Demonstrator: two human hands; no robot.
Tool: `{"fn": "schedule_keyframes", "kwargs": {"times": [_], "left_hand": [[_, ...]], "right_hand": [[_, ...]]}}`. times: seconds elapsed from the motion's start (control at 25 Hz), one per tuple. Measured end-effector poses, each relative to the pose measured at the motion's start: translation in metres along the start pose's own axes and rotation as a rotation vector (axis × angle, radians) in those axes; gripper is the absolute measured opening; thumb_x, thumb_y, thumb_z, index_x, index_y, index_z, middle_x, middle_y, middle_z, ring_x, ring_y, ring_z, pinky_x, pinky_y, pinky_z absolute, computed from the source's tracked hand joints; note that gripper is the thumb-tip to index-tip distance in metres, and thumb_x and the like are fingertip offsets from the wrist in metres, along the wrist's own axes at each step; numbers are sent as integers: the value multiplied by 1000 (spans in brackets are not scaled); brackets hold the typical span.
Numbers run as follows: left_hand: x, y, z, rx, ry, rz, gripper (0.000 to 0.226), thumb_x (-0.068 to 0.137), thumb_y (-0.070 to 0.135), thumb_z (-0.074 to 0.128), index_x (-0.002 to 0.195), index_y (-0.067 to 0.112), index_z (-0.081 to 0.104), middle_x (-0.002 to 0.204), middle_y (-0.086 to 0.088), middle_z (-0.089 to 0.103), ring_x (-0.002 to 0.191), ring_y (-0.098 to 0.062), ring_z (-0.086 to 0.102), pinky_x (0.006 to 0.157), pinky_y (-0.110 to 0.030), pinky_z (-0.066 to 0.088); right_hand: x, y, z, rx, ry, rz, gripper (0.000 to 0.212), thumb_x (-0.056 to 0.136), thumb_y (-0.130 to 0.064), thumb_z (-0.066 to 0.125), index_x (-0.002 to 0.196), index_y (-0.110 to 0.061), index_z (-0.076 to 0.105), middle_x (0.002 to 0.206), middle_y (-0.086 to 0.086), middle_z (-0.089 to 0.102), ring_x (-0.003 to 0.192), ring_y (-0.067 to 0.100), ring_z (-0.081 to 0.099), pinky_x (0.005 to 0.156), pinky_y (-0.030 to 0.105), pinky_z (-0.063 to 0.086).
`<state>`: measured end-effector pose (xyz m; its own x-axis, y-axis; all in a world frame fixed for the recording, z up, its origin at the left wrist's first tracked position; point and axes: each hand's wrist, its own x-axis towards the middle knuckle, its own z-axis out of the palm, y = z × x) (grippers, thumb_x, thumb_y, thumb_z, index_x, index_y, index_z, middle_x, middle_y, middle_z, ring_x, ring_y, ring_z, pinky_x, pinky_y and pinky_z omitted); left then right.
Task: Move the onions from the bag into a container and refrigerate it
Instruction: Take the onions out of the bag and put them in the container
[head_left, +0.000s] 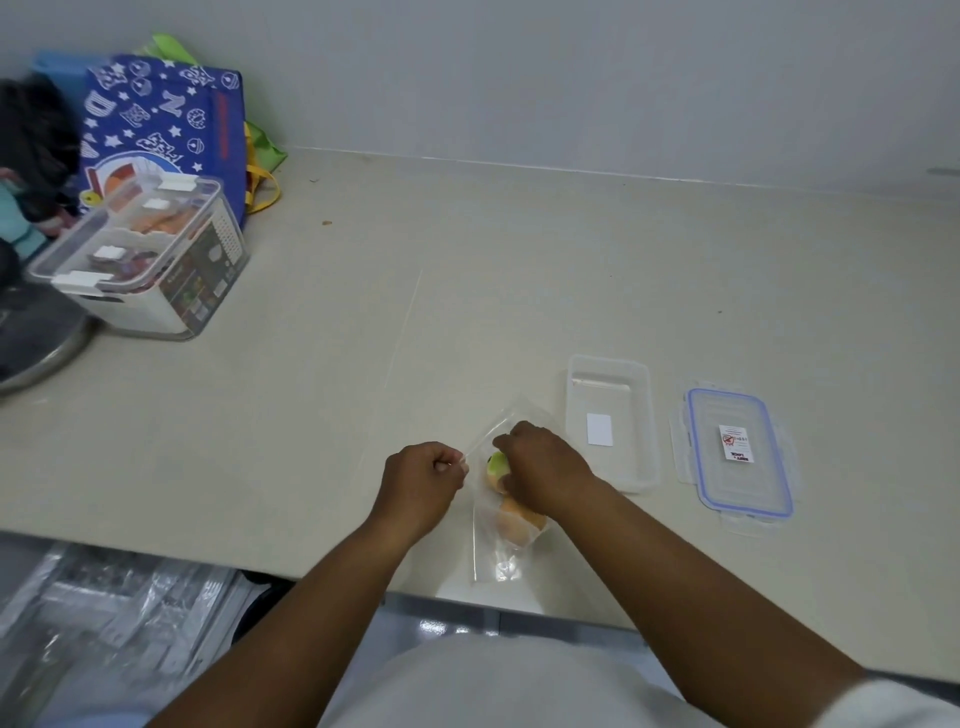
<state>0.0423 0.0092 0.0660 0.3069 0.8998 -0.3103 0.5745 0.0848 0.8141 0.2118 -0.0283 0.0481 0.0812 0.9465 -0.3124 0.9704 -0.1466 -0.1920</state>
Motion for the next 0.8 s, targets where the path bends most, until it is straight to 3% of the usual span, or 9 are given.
{"fn": "schedule_keyframes", "kwargs": {"times": [0.12, 0.24, 0.36, 0.44, 0.52, 0.56, 0.6, 0.68, 0.8], "left_hand": [[0, -2, 3, -12, -5, -11, 7, 84, 18, 66, 80, 21, 72, 71, 4, 71, 73, -14, 69, 77, -34, 57], [1, -4, 3, -15, -5, -18, 8, 84, 18, 66, 80, 23, 71, 71, 5, 71, 64, -8, 66, 69, -29, 55], [6, -5, 1, -21, 9, -24, 9, 85, 19, 66, 79, 23, 71, 70, 4, 72, 59, -7, 64, 62, -26, 51], [9, -5, 0, -35, 20, -35, 8, 84, 18, 67, 79, 20, 72, 69, 2, 71, 54, -4, 63, 59, -25, 49], [11, -6, 1, -47, 20, -43, 7, 84, 17, 67, 81, 17, 73, 67, 1, 71, 49, 0, 60, 56, -23, 47], [11, -7, 2, -51, 15, -44, 7, 84, 17, 67, 82, 16, 73, 67, 1, 71, 47, 2, 60, 55, -22, 47], [11, -8, 4, -54, 9, -45, 7, 84, 17, 67, 83, 16, 74, 67, 1, 71, 47, 3, 59, 54, -20, 46], [10, -8, 5, -55, -2, -46, 7, 84, 17, 67, 84, 16, 74, 67, 1, 71, 47, 4, 60, 51, -17, 44], [9, -8, 6, -44, -12, -36, 7, 84, 17, 67, 85, 16, 74, 68, 0, 71, 47, 4, 60, 50, -16, 44]], "right_hand": [[15, 1, 11, 13, -141, 50, 49, 81, -26, 65, 127, -17, 53, 120, 11, 56, 107, 31, 59, 87, 40, 52], [13, 2, 10, -1, -70, 1, 47, 81, -26, 64, 126, -18, 54, 119, 10, 59, 106, 31, 60, 86, 39, 52], [-12, 7, -10, 185, 177, -116, 54, 74, -38, 67, 126, -29, 54, 119, -1, 63, 105, 21, 61, 84, 31, 51], [-32, 17, -25, 407, 448, -166, 57, 71, -46, 69, 125, -34, 54, 118, -10, 63, 104, 6, 58, 87, 18, 47], [-40, 40, -27, 548, 708, -76, 56, 72, -38, 75, 124, -31, 57, 118, -12, 61, 107, -1, 56, 91, 11, 42], [-39, 55, -27, 568, 745, 46, 55, 74, -32, 75, 125, -27, 58, 120, -9, 62, 109, 4, 57, 93, 14, 42], [-33, 70, -25, 537, 696, 194, 54, 76, -29, 74, 127, -23, 58, 124, -2, 62, 113, 13, 58, 95, 22, 44], [-21, 96, -13, 387, 401, 404, 54, 81, -27, 68, 133, -20, 53, 131, 8, 58, 117, 27, 57, 96, 33, 44], [-11, 111, 8, 259, 119, 389, 51, 84, -29, 61, 134, -22, 51, 129, 11, 57, 117, 29, 55, 94, 32, 44]]}}
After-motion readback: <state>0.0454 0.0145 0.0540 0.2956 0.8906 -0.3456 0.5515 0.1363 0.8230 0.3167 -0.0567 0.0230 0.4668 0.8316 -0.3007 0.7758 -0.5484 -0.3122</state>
